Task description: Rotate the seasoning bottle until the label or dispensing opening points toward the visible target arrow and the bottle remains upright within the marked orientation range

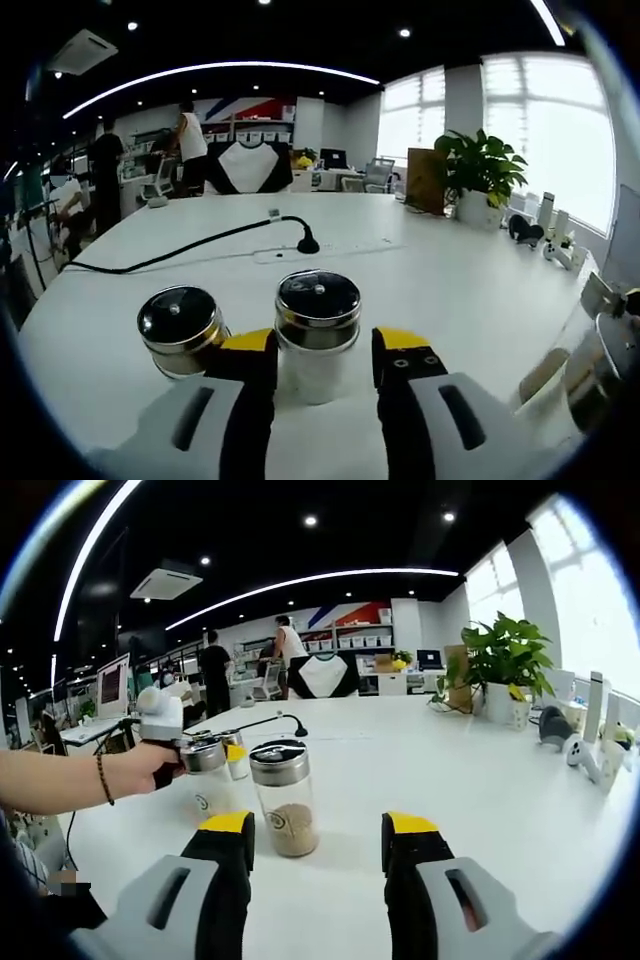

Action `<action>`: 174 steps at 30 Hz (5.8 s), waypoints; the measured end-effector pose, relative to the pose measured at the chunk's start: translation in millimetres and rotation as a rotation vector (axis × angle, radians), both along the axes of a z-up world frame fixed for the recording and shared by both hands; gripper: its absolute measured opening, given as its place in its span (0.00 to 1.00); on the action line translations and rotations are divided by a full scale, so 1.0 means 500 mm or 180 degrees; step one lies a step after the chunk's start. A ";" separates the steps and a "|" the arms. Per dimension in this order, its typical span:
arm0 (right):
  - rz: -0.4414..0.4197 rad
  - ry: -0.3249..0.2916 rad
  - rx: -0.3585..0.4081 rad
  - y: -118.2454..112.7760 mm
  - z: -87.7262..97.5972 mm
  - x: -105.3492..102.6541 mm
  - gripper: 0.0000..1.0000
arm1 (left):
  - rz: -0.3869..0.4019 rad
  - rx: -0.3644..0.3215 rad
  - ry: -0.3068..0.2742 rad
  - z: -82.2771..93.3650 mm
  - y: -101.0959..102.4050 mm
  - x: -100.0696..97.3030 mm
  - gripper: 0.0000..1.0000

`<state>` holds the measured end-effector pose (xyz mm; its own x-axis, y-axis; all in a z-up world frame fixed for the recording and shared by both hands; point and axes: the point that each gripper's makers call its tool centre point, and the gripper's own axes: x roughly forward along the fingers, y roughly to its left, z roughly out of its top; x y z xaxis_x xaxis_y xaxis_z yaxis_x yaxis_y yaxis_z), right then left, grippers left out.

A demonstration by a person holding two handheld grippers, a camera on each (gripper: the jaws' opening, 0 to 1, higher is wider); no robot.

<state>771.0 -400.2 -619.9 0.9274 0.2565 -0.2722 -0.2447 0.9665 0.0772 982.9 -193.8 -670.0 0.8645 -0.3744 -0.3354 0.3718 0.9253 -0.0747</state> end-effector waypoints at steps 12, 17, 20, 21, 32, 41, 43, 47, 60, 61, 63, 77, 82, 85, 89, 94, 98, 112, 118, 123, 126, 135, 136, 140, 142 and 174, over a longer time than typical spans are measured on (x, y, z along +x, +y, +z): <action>0.0004 -0.0011 -0.0005 0.001 0.004 0.001 0.51 | -0.0083 0.0165 -0.0088 0.000 0.000 -0.005 0.32; 0.0013 -0.0011 -0.0002 0.003 0.003 0.001 0.51 | -0.0089 0.0169 -0.0090 0.000 0.001 -0.007 0.32; 0.0017 -0.0011 -0.0004 0.003 0.003 0.001 0.51 | -0.0099 0.0174 -0.0089 0.001 0.002 -0.010 0.32; 0.0016 -0.0009 -0.0004 0.003 0.003 0.001 0.51 | -0.0098 0.0153 -0.0069 0.002 0.003 -0.014 0.32; 0.0037 0.0011 -0.0011 0.006 -0.001 -0.001 0.50 | -0.0208 0.0154 -0.0118 0.002 0.013 -0.041 0.32; 0.0102 -0.0001 -0.0037 0.017 0.002 -0.004 0.50 | -0.0268 0.0154 -0.0114 -0.001 0.025 -0.079 0.32; 0.0107 0.0006 -0.0033 0.019 0.002 -0.004 0.50 | -0.0286 0.0163 -0.0098 -0.001 0.028 -0.084 0.32; 0.0121 0.0021 -0.0026 0.022 0.000 -0.005 0.50 | -0.0338 0.0162 -0.0084 -0.003 0.038 -0.108 0.32; 0.0180 0.0033 -0.0023 0.031 -0.002 -0.008 0.51 | -0.0347 0.0131 -0.0138 -0.008 0.067 -0.182 0.32; 0.0195 0.0026 -0.0040 0.033 -0.001 -0.009 0.51 | -0.0352 0.0129 -0.0138 -0.008 0.068 -0.186 0.32; 0.0201 0.0015 -0.0047 0.036 0.001 -0.009 0.51 | -0.0335 0.0115 -0.0132 -0.007 0.073 -0.195 0.32; 0.0294 0.0008 -0.0063 0.057 0.002 -0.016 0.52 | -0.0362 0.0069 -0.0121 -0.007 0.098 -0.236 0.32; 0.0315 0.0025 -0.0066 0.060 0.000 -0.019 0.52 | -0.0329 0.0092 -0.0109 -0.008 0.099 -0.237 0.32; 0.0308 0.0020 -0.0067 0.057 0.002 -0.019 0.52 | -0.0325 0.0109 -0.0118 -0.009 0.098 -0.241 0.32; 0.0320 0.0032 -0.0065 0.059 -0.001 -0.020 0.52 | -0.0323 0.0134 -0.0131 -0.011 0.099 -0.245 0.32; 0.0350 0.0050 -0.0049 0.065 -0.004 -0.022 0.53 | -0.0327 0.0106 -0.0133 -0.012 0.100 -0.247 0.32; 0.0346 0.0061 -0.0042 0.064 -0.006 -0.024 0.53 | -0.0323 0.0082 -0.0140 -0.011 0.098 -0.251 0.32; 0.0352 0.0064 -0.0067 0.061 -0.004 -0.026 0.53 | -0.0558 -0.0038 -0.0324 0.007 0.105 -0.257 0.52; 0.0343 0.0065 -0.0079 0.058 -0.005 -0.026 0.53 | -0.1128 -0.0103 -0.0276 0.015 0.095 -0.253 0.60; 0.0343 0.0058 -0.0075 0.055 -0.004 -0.026 0.53 | -0.1698 0.0050 -0.0464 0.026 0.077 -0.254 0.73; 0.0345 0.0049 -0.0074 0.055 -0.003 -0.026 0.53 | -0.2042 -0.0024 -0.0398 0.028 0.059 -0.262 0.71; 0.0345 0.0045 -0.0084 0.054 0.000 -0.028 0.53 | -0.2298 -0.0273 -0.0235 0.017 0.054 -0.243 0.69; 0.0343 0.0046 -0.0088 0.054 0.000 -0.028 0.53 | -0.2325 -0.0266 -0.0219 0.013 0.054 -0.245 0.67; 0.0344 0.0046 -0.0099 0.053 0.000 -0.029 0.53 | -0.2429 -0.0316 -0.0197 0.007 0.051 -0.250 0.57; 0.0350 0.0042 -0.0097 0.054 0.001 -0.029 0.53 | -0.2434 -0.0410 -0.0166 0.006 0.050 -0.250 0.55; 0.0431 0.0192 -0.0118 0.068 -0.029 -0.021 0.68 | -0.2340 -0.0458 -0.0197 -0.005 0.043 -0.252 0.38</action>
